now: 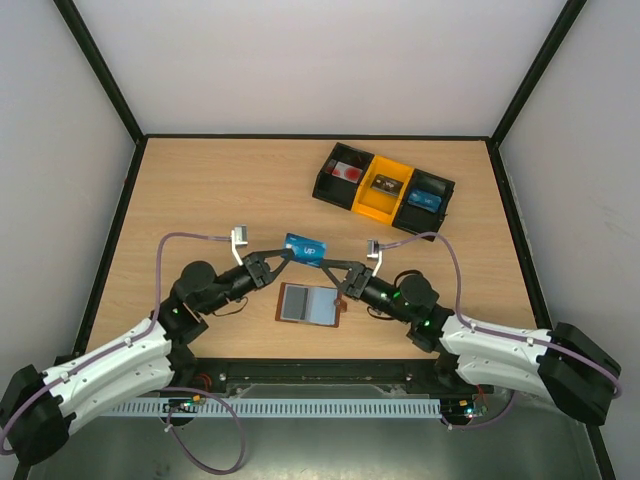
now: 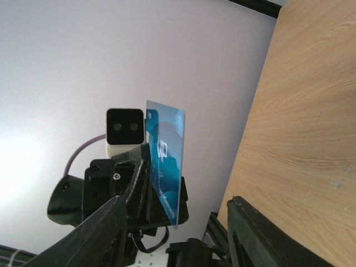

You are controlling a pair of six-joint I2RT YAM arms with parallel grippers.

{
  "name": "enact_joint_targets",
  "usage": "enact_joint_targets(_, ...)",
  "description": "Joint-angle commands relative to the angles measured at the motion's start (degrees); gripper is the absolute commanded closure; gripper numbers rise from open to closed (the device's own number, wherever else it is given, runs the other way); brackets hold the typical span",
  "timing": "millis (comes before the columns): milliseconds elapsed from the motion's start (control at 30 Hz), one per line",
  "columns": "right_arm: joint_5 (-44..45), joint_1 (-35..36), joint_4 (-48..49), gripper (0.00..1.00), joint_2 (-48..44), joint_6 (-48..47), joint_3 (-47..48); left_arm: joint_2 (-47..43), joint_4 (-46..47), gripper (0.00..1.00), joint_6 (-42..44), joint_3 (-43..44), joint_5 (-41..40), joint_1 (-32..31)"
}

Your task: Take the credit cards out of the card holder

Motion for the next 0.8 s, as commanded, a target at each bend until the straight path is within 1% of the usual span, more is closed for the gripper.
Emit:
enact_joint_targets(0, 1.7, 0.1, 5.7, 0.54, 1.9, 1.6, 1.8, 0.8, 5.1, 0.97, -2.2, -0.8, -0.2, 0.3)
enact_joint_targets(100, 1.7, 0.2, 7.4, 0.63, 3.4, 2.5, 2.1, 0.5, 5.4, 0.97, -2.7, -1.3, -0.8, 0.3)
enact_joint_targets(333, 0.7, 0.4, 10.8, 0.8, 6.3, 4.0, 2.5, 0.5, 5.1, 0.97, -3.4, -1.9, -2.1, 0.3)
enact_joint_targets(467, 0.7, 0.5, 12.1, 0.97, 7.3, 4.2, 2.6, 0.3, 5.1, 0.97, -3.2, -2.4, -1.9, 0.3)
enact_joint_targets(567, 0.3, 0.6, 11.8, 0.98, 7.4, 3.6, 2.7, 0.0, 4.2, 0.97, -2.5, -2.3, -2.1, 0.3)
enact_joint_targets(600, 0.4, 0.5, 10.8, 0.98, 7.2, 3.1, 2.7, 0.1, 3.7, 0.95, -2.2, -2.1, -2.2, 0.3)
enact_joint_targets(633, 0.9, 0.5, 9.7, 0.98, 6.8, 2.6, 2.8, 0.0, 3.0, 0.89, -1.9, -1.9, -2.3, 0.3)
enact_joint_targets(667, 1.5, 0.5, 8.6, 0.98, 6.4, 2.0, 2.7, 0.0, 2.4, 0.79, -1.8, -1.7, -2.4, 0.3)
enact_joint_targets(767, 3.5, 0.5, 3.8, 0.98, 4.5, -0.4, 3.1, -0.6, -0.3, 0.42, -0.5, -0.9, -2.6, 0.3)
